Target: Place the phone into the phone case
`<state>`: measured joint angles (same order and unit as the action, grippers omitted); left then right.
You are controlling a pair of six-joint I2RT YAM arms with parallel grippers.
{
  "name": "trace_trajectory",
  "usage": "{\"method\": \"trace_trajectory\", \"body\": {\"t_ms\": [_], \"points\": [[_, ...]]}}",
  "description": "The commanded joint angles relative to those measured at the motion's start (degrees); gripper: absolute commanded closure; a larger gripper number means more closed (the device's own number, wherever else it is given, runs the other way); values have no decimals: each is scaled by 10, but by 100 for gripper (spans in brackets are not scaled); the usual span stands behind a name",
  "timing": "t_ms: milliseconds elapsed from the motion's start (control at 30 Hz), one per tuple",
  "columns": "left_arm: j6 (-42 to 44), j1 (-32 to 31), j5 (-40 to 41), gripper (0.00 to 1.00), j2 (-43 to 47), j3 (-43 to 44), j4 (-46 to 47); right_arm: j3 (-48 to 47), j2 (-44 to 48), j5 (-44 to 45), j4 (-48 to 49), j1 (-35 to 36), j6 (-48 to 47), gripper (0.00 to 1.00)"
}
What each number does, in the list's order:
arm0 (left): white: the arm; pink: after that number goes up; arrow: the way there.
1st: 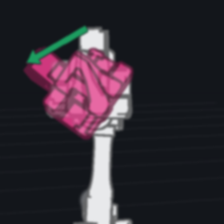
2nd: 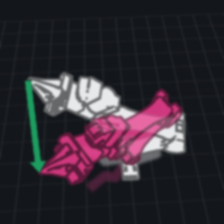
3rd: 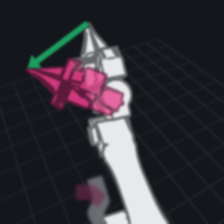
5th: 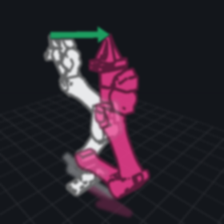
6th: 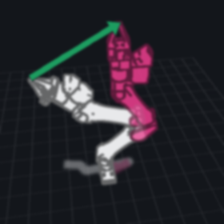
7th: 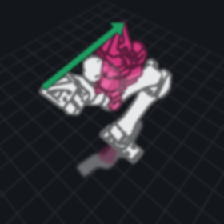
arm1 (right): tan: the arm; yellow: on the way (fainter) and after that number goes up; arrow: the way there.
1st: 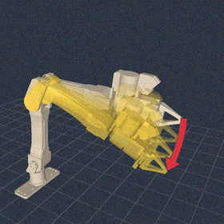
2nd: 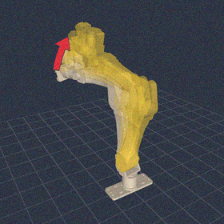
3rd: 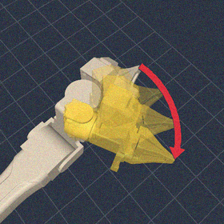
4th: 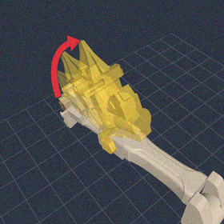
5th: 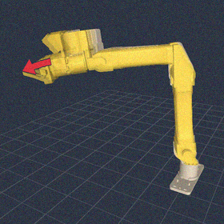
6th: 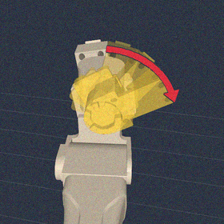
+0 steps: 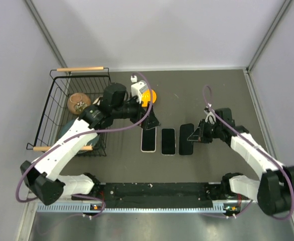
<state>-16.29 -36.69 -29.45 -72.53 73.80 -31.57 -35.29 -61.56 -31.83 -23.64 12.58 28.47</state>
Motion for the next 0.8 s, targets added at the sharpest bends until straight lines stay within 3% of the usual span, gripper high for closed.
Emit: {"method": "trace_trajectory", "body": {"t_ms": [0, 300, 533, 767], "points": [[57, 0, 93, 1, 54, -30, -28, -78, -78, 41, -34, -4, -59, 100], [58, 0, 120, 1, 96, -87, 11, -116, -176, 20, -18, -9, -77, 100], [60, 0, 141, 1, 91, -93, 7, -83, -261, -51, 41, -44, -76, 98], [61, 0, 163, 1, 104, -102, 10, -75, -269, -7, 52, -58, -69, 72]]}}
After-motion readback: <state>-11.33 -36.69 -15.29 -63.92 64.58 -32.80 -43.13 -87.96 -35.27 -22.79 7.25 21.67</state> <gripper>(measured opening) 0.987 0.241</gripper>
